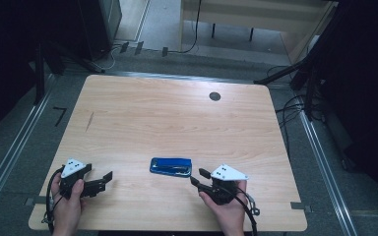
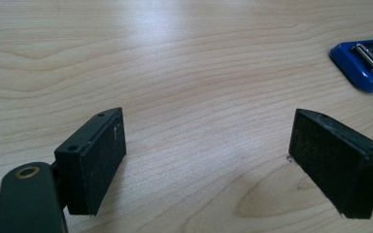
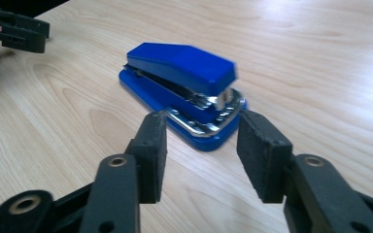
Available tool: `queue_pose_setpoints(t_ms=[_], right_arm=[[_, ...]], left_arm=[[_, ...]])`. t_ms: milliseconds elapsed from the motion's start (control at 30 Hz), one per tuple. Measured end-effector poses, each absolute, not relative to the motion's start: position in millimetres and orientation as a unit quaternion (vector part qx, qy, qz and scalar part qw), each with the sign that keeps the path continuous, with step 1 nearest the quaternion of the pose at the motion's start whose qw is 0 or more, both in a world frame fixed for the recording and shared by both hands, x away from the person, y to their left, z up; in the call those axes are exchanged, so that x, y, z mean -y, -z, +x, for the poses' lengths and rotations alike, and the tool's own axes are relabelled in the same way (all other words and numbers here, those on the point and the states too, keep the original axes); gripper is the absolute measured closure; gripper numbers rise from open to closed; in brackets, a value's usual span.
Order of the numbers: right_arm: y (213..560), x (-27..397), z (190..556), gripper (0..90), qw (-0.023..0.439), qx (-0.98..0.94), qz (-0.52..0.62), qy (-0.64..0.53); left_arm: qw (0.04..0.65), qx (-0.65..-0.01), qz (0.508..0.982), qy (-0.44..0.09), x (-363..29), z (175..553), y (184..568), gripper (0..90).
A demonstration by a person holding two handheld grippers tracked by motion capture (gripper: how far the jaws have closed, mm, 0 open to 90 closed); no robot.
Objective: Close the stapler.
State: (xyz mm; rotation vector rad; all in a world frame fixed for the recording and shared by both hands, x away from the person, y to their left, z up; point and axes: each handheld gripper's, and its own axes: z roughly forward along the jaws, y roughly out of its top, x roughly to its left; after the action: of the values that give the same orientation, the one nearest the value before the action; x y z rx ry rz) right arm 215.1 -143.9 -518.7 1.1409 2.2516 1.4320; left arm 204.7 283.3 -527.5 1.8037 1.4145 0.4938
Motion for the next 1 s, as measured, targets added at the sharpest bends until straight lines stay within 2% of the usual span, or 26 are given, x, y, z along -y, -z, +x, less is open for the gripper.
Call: queue_pose_setpoints(t_ms=[500, 867, 1000], right_arm=[[497, 193, 217, 37.8, 0.152, -0.754, 0.41, -0.49], [496, 234, 219, 22.8, 0.156, -0.739, 0.42, -0.502], [500, 250, 218, 21.4, 0.158, -0.735, 0.43, -0.5]], left_arm=[[0.388, -0.553, 0.711, -0.195, -283, 205, 528, 13.9], [0.388, -0.553, 0.711, -0.195, -283, 205, 527, 13.9], [0.387, -0.553, 0.712, -0.195, -282, 205, 528, 13.9]])
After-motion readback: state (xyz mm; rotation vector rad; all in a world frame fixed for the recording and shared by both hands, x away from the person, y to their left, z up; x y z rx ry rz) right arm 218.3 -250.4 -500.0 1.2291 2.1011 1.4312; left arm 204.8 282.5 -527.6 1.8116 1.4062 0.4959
